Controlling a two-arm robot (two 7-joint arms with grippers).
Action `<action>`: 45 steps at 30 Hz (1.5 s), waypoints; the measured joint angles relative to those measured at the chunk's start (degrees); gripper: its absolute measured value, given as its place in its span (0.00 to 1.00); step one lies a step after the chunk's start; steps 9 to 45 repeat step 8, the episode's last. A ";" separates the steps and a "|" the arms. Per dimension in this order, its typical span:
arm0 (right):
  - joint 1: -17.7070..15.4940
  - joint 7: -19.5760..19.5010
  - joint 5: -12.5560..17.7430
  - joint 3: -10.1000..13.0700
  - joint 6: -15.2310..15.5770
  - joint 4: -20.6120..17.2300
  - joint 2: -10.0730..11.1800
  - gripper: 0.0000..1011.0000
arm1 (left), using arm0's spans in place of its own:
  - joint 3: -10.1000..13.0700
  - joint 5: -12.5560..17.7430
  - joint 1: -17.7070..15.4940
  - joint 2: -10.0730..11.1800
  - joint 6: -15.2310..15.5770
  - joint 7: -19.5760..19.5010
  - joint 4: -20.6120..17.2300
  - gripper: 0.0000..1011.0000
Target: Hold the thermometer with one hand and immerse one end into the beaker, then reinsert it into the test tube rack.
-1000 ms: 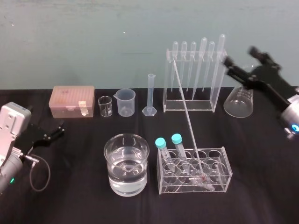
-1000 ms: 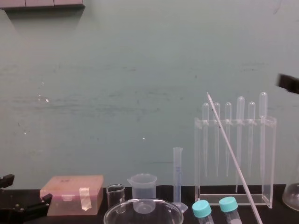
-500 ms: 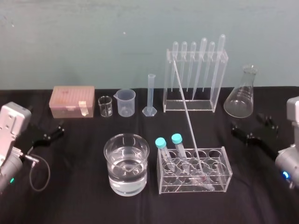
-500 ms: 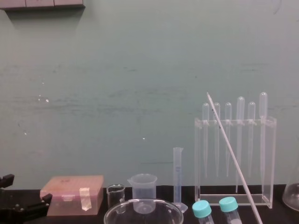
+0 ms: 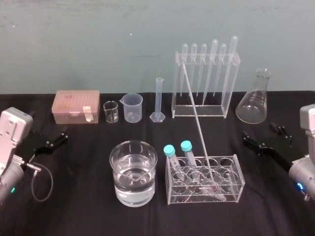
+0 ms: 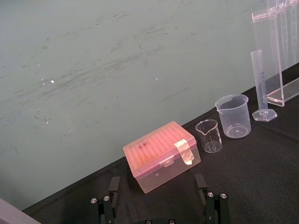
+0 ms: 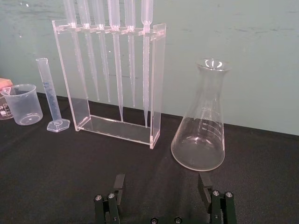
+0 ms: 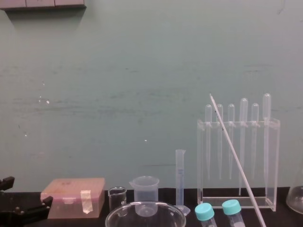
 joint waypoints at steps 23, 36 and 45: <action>0.03 -0.06 0.03 0.03 -0.06 -0.10 0.05 0.99 | 0.00 0.00 0.00 0.00 0.00 0.00 0.00 1.00; 0.03 -0.06 0.03 0.03 -0.06 -0.10 0.05 0.99 | 0.00 0.00 0.00 0.00 0.00 0.00 0.00 1.00; 0.03 -0.06 0.03 0.03 -0.06 -0.10 0.05 0.99 | 0.00 0.00 0.00 0.00 0.00 0.00 0.00 1.00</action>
